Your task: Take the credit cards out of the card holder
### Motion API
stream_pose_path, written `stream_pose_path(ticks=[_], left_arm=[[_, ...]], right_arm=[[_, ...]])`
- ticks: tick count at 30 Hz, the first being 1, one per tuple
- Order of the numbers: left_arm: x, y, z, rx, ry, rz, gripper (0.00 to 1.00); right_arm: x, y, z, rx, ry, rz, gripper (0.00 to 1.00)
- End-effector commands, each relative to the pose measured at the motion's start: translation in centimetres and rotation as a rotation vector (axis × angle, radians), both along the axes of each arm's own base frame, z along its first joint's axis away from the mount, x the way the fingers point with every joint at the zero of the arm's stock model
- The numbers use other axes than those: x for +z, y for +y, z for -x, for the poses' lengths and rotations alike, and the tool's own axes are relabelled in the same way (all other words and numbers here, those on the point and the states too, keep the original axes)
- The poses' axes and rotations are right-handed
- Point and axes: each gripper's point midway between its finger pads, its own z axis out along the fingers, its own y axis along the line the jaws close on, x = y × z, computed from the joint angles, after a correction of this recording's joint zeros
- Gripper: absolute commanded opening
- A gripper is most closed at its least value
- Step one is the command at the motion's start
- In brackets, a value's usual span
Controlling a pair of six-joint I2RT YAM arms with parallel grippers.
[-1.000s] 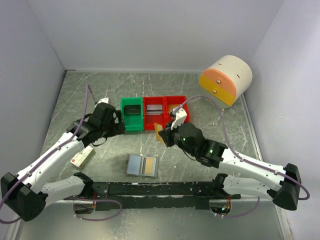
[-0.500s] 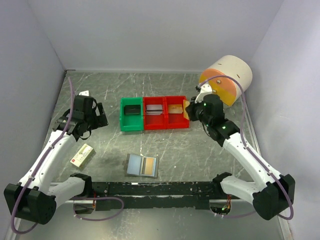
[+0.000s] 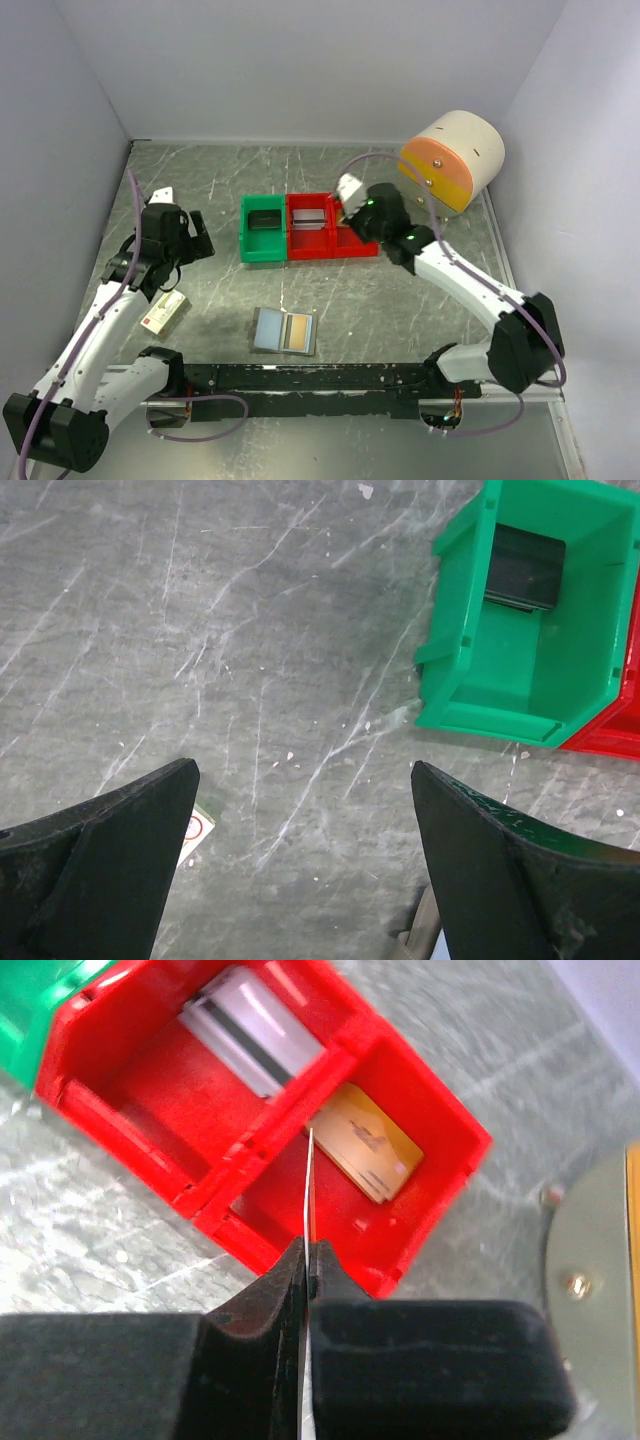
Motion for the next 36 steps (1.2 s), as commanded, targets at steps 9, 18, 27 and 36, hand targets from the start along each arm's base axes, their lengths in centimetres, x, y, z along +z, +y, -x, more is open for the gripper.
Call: stream_pose_path(ticks=[9,18,27,36], left_arm=[[0.5,0.2,-0.8,0.012,-0.023,-0.004,1.00],[0.5,0.5,-0.8,0.031,-0.016,-0.019,1.00],[0.3,0.6,-1.0,0.033,-0.007,-0.026,1.00],[0.1,0.7,-1.0,0.038,-0.004,-0.032,1.00]], right_arm=[[-1.5,1.5,-3.7,0.271,-0.270,0.484,0.00],[-5.5,1.5,-5.1,0.342,-0.180,0.517,0.00],[-6.3,1.2,-7.8,0.320,-0.199,0.518,0.00],[-8.4,0.9,-10.2,0.316,-0.200,0.573,0.00]])
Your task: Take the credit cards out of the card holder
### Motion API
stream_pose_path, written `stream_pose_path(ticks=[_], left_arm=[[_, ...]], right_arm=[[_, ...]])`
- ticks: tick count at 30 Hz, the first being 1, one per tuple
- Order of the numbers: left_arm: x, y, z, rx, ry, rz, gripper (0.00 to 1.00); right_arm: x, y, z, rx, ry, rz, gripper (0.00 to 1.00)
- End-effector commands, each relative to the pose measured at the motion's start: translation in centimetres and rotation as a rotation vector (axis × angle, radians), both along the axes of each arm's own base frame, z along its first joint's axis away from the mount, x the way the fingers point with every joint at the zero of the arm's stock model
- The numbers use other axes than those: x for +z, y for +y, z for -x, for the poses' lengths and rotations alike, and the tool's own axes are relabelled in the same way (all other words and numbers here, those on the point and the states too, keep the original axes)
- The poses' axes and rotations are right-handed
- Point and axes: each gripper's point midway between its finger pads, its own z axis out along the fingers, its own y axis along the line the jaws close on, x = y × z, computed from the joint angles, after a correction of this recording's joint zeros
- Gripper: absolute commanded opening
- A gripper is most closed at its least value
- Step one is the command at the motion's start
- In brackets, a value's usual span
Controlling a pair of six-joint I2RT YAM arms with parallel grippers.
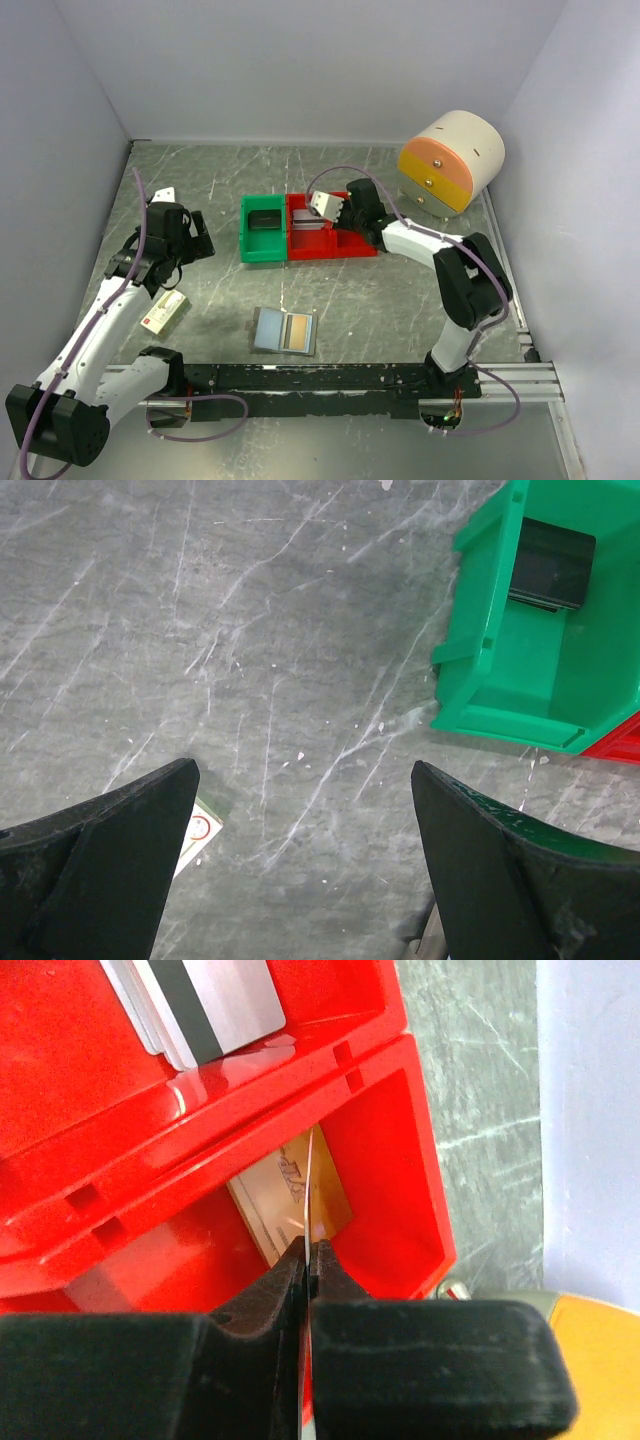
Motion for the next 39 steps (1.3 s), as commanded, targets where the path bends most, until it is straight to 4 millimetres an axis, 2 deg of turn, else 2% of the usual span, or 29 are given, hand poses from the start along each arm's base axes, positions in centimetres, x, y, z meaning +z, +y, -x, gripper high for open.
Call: stream_pose_path(ticks=[1,7,17,23,29,36,39], left_arm=[[1.2,0.4,-0.7,0.021,-0.042,-0.009,1.00],[1.1,0.5,-0.7,0.025,-0.036,-0.014,1.00],[0.9,0.4,-0.8,0.020,-0.030,-0.014,0.99],[0.9,0.5,-0.8,0.023,-0.030,-0.016,0.99],[0.9,0.3,-0.8,0.015,-0.030,-0.013,0.99],[0.8,0.3,-0.8,0.013,-0.027,-0.013,0.99],[0.9,0.3,-0.8,0.012,-0.029,-0.012,0.99]], right_arm=[[0.4,-0.5,-2.6,-0.010,-0.060,0.013,0.00],[-0.3,-0.9,-3.8,-0.016,-0.070,0.033,0.00],[-2.5,-0.5,-4.2,0.013,-0.049,0.060,0.00],[-2.7,-0.5,-4.2,0.011,-0.049,0.060,0.05],[-3.2,-0.3,-3.4,0.029,-0.020,0.057,0.19],[-3.9,0.0,-3.2,0.069,0.013,0.076,0.20],[-3.8,0.1,-3.0,0.077,0.017,0.078,0.24]])
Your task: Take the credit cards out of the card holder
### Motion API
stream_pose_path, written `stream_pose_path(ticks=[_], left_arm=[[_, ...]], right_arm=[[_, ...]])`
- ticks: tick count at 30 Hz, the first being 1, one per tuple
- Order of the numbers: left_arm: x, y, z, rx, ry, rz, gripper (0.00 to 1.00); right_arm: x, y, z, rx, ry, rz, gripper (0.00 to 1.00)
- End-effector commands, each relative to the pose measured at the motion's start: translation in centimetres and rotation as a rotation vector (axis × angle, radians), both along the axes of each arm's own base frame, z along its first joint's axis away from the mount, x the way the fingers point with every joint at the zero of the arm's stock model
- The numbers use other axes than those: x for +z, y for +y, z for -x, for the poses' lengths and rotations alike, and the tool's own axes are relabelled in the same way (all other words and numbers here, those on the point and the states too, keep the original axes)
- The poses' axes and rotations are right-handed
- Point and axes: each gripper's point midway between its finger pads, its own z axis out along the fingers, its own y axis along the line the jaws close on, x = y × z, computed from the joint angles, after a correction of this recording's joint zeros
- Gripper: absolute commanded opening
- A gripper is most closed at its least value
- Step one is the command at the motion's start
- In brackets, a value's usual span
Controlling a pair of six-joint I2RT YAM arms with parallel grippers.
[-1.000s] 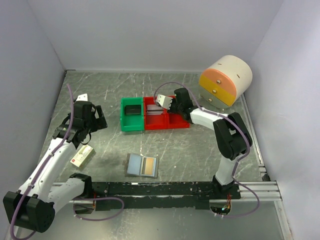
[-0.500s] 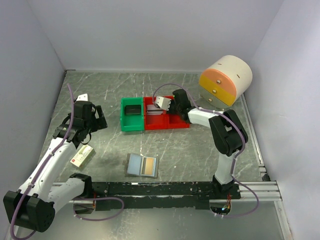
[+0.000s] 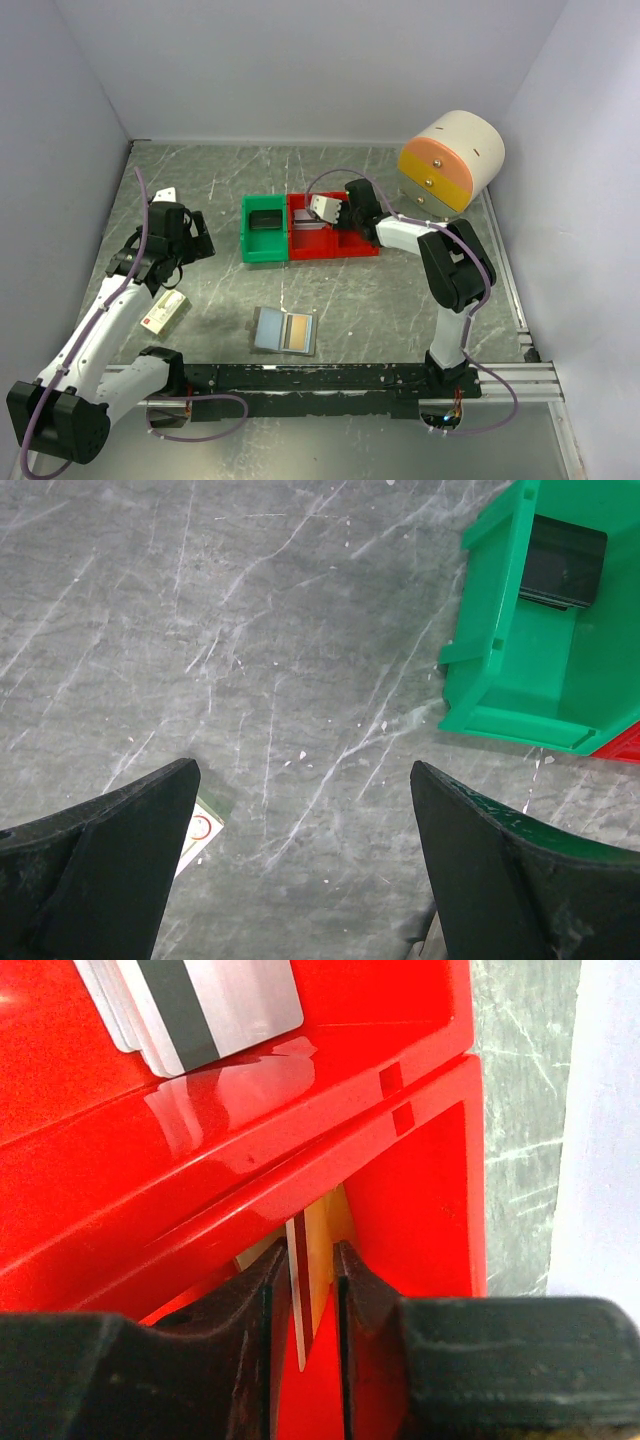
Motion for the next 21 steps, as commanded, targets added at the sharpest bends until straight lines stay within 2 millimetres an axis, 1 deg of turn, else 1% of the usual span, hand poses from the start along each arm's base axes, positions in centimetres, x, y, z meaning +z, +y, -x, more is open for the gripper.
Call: stream_pose_path(ticks=[1,3,14,15,16,21], left_arm=[[1.2,0.3,-0.7,0.010,-0.042,-0.006,0.98],[1.1,0.2,-0.7,0.006,-0.039,-0.006,0.98],[1.2,0.0,-0.7,-0.005,-0.041,0.002,0.98],[1.2,0.0,-0.7,-0.006,-0.040,0.002,0.98],[1.2,-0.1,-0.7,-0.007,-0.040,0.002,0.98],[1.0,-0.2,-0.7,-0.012,-0.036,0.005,0.98]], right_arm=[[0.2,0.2,-0.1,0.030,0.013,0.013,0.27],[0.0,-0.1,0.3,0.036,0.028,0.032,0.31],[-0.1,-0.9,0.7,0.008,0.043,0.049,0.35],[0.0,-1.0,0.7,0.005,0.045,0.049,0.39],[0.1,-1.0,0.7,0.003,0.045,0.049,0.42],[0.2,-1.1,0.6,-0.010,0.048,0.048,0.43]])
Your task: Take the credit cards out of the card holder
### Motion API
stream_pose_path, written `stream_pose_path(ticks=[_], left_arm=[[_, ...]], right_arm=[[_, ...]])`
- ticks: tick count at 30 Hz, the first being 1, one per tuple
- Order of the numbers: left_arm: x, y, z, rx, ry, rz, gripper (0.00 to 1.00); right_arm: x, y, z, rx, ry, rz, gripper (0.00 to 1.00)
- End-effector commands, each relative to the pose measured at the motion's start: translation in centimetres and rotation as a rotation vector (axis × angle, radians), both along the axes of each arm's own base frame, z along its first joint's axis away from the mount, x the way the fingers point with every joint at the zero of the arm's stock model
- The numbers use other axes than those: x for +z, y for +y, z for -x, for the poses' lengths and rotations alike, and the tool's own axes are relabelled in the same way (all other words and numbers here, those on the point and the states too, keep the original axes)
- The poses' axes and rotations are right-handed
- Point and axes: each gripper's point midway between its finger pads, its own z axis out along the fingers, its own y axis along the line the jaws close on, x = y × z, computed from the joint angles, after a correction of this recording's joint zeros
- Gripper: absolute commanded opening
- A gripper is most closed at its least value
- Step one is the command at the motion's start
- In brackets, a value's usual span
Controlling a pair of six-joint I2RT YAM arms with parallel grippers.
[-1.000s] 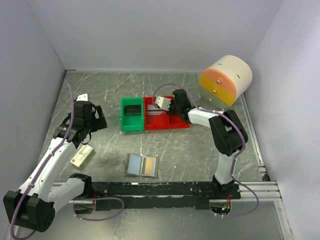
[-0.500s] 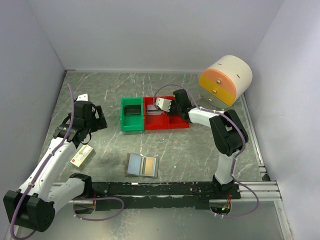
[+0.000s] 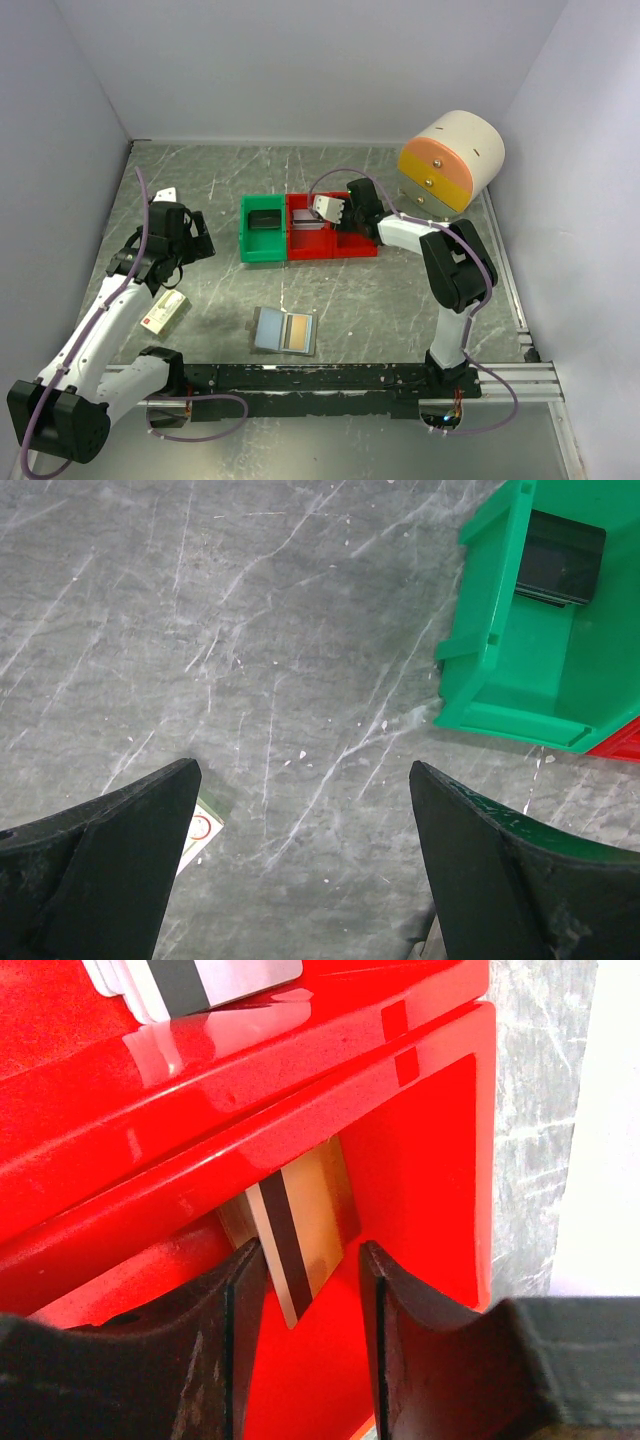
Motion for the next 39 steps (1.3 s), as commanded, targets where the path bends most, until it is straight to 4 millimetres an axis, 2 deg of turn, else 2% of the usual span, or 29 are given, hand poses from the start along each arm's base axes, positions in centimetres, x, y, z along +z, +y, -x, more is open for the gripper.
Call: stream_pose_path(ticks=[1,15,20,24,26,28,31,33,37,39], left_arm=[[1.2,-0.2,-0.7,-0.013,-0.041,0.007,0.98],[1.2,-0.3,-0.7,-0.019,-0.043,0.012,0.98],[1.1,-0.4,-0.7,-0.022,-0.039,0.013,0.98],[1.1,-0.4,-0.7,-0.023,-0.038,0.013,0.98],[1.1,-0.4,-0.7,-0.025,-0.038,0.014,0.98],[1.2,-0.5,-0.7,-0.030,-0.039,0.017,0.98],[1.3,-0.6,-0.7,-0.035,-0.044,0.021,0.98],[1.4,-0.8,-0.6,-0.046,-0.047,0.027,0.98],[1.7,-1.2,-0.5,-0.075,-0.064,0.043,0.98],[1.9,-1.6,-0.5,-0.092,-0.073,0.053,0.98]], right_arm=[[0.4,-0.1,0.3,-0.003,0.024,0.010,0.43],[1.0,0.2,0.6,-0.004,0.047,-0.012,0.45],[0.4,-0.1,0.4,-0.020,0.049,0.001,0.46],[1.4,0.1,0.0,-0.042,0.016,-0.034,0.46],[2.8,0.4,-0.3,-0.060,-0.012,-0.073,0.46],[5.2,1.2,-0.5,-0.079,-0.044,-0.158,0.46],[9.6,2.3,0.0,-0.108,-0.101,-0.327,0.48],[13.4,2.6,0.6,-0.154,-0.162,-0.467,0.48],[19.2,2.4,3.7,-0.325,-0.140,-0.851,0.51],[19.7,2.4,5.8,-0.402,-0.052,-1.019,0.53]])
